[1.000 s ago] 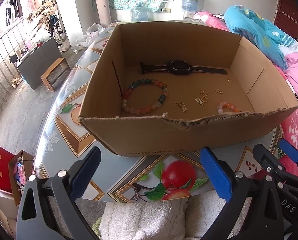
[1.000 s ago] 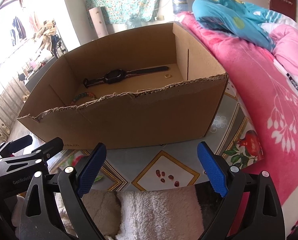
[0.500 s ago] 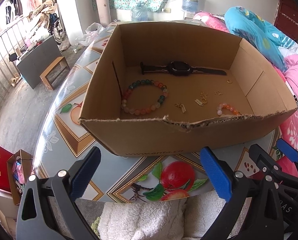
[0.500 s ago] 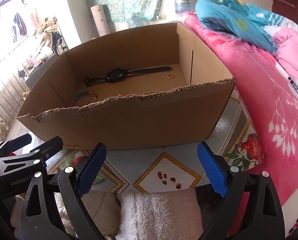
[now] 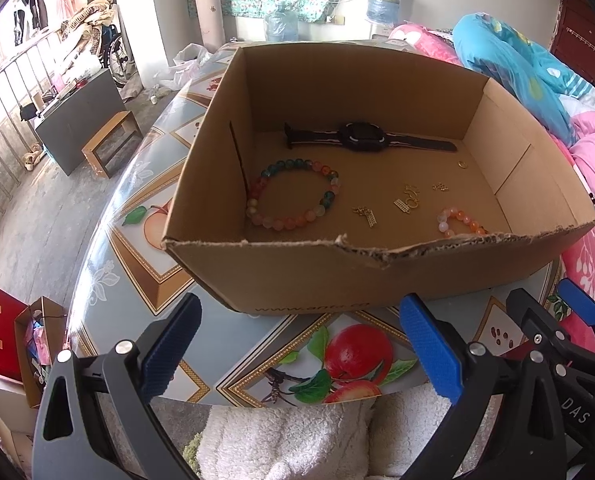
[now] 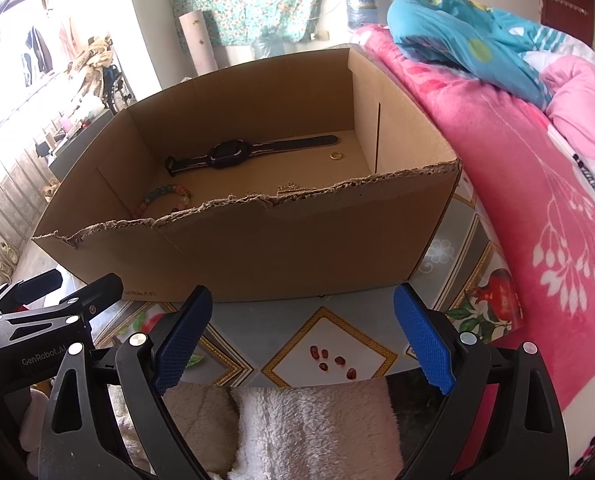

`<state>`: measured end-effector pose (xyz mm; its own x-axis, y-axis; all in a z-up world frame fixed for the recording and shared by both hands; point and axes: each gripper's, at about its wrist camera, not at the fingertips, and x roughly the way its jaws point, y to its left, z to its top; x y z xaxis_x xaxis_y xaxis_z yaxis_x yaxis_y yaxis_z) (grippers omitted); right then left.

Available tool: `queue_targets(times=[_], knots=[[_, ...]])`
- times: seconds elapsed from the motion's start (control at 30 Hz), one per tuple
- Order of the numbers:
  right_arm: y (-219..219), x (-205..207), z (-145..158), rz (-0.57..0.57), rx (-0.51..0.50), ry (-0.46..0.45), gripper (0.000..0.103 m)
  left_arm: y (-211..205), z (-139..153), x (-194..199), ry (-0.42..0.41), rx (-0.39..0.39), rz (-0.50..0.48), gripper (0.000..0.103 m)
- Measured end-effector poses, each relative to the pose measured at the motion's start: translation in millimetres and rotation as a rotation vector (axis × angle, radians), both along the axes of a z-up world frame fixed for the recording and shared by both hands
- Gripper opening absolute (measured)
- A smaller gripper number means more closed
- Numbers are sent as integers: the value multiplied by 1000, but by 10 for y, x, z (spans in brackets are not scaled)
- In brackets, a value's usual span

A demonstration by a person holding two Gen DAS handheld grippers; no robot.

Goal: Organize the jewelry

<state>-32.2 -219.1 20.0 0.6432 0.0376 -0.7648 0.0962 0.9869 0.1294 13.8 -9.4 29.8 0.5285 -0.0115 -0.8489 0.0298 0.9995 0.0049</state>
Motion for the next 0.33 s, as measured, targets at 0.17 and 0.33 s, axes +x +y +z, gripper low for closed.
queue_targets(times=[0.17,0.33], knots=[[19,-5,0,5,-5,-3,88,5,0,-2,0,0,0,97],[14,-10,-3,3,-3,-2,88,9,-14,2,9,-3,-2,97]])
